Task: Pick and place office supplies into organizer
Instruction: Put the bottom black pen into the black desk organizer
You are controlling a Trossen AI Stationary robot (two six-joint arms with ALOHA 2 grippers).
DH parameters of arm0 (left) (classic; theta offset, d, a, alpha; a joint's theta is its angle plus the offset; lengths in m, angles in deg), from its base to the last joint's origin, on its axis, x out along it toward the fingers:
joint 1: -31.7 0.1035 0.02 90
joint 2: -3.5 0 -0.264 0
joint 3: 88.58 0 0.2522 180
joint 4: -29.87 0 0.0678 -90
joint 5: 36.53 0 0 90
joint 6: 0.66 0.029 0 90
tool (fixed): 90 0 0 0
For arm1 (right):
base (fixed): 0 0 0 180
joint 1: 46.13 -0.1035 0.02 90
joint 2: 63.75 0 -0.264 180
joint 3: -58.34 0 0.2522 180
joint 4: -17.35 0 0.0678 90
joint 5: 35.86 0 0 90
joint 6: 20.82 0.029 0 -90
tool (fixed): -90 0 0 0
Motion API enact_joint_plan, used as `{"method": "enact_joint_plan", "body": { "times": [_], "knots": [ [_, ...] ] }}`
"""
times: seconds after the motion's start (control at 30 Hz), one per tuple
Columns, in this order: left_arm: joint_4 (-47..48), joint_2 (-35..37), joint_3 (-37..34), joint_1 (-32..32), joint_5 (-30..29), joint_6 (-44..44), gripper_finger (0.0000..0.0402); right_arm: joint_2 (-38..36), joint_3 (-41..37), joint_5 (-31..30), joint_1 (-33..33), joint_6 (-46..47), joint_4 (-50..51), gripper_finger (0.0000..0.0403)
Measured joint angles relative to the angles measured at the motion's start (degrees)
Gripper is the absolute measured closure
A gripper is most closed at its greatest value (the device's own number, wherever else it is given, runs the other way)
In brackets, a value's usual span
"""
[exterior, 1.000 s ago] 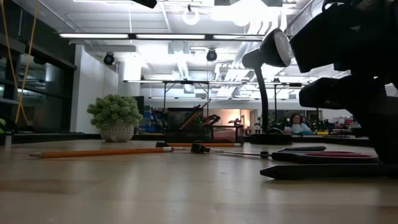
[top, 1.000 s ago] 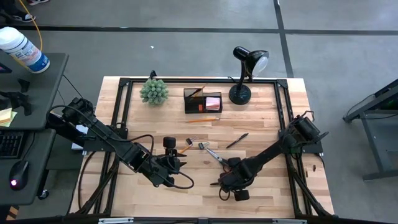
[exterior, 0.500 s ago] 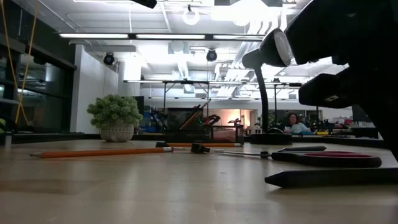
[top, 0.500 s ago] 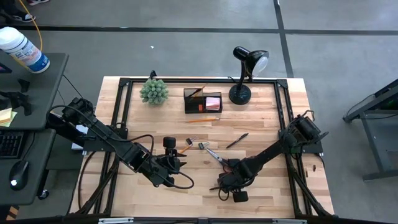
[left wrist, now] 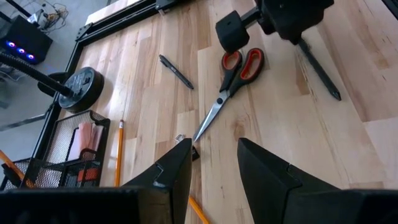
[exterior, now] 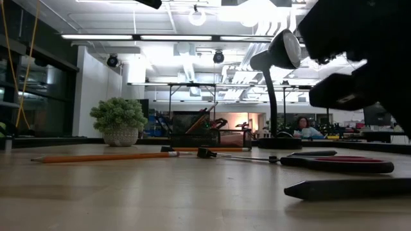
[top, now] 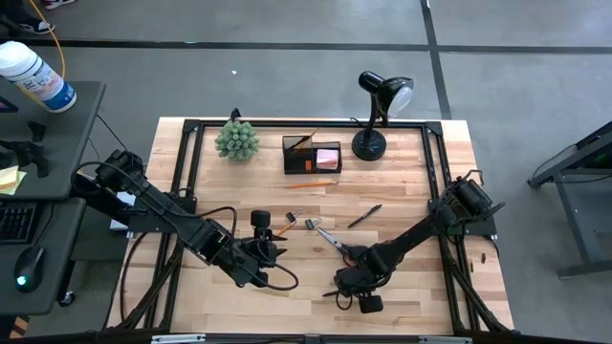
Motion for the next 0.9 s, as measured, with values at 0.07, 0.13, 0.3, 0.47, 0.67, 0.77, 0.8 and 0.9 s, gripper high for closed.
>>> {"method": "enact_joint_plan", "body": {
  "times": [0.07, 0.13, 0.3, 0.47, 0.67, 0.77, 0.8, 0.9],
  "knots": [
    [0.0, 0.0, 0.0, 0.0, 0.0, 0.0, 0.0285, -1.1, 0.0, -0.3, 0.0, 0.0, 0.5, 0.0402],
    [0.0, 0.0, 0.0, 0.0, 0.0, 0.0, 0.0285, -2.1, 0.0, -1.2, 0.1, -0.1, 1.7, 0.0403],
    [0.0, 0.0, 0.0, 0.0, 0.0, 0.1, 0.0285, -3.9, 0.0, -1.2, 0.3, 0.4, 2.0, 0.0402],
    [0.0, 0.0, 0.0, 0.0, 0.0, 0.1, 0.0285, -4.0, 0.0, 0.2, -0.3, 1.8, -3.1, 0.0402],
    [0.0, 0.0, 0.0, 0.0, 0.0, 0.1, 0.0285, -4.0, 0.0, -2.5, -0.7, 9.4, -0.1, 0.0402],
    [0.0, 0.0, 0.0, 0.0, 0.0, 0.1, 0.0285, -4.0, 0.0, -1.8, -1.5, 11.8, -0.9, 0.0402],
    [0.0, 0.0, 0.0, 0.0, 0.0, 0.1, 0.0285, -4.0, 0.0, -0.9, -1.9, 12.5, -1.5, 0.0402],
    [0.0, 0.0, 0.0, 0.0, 0.0, 0.1, 0.0285, -4.0, 0.0, 3.1, -2.9, 14.9, -2.9, 0.0402]
  ]
}}
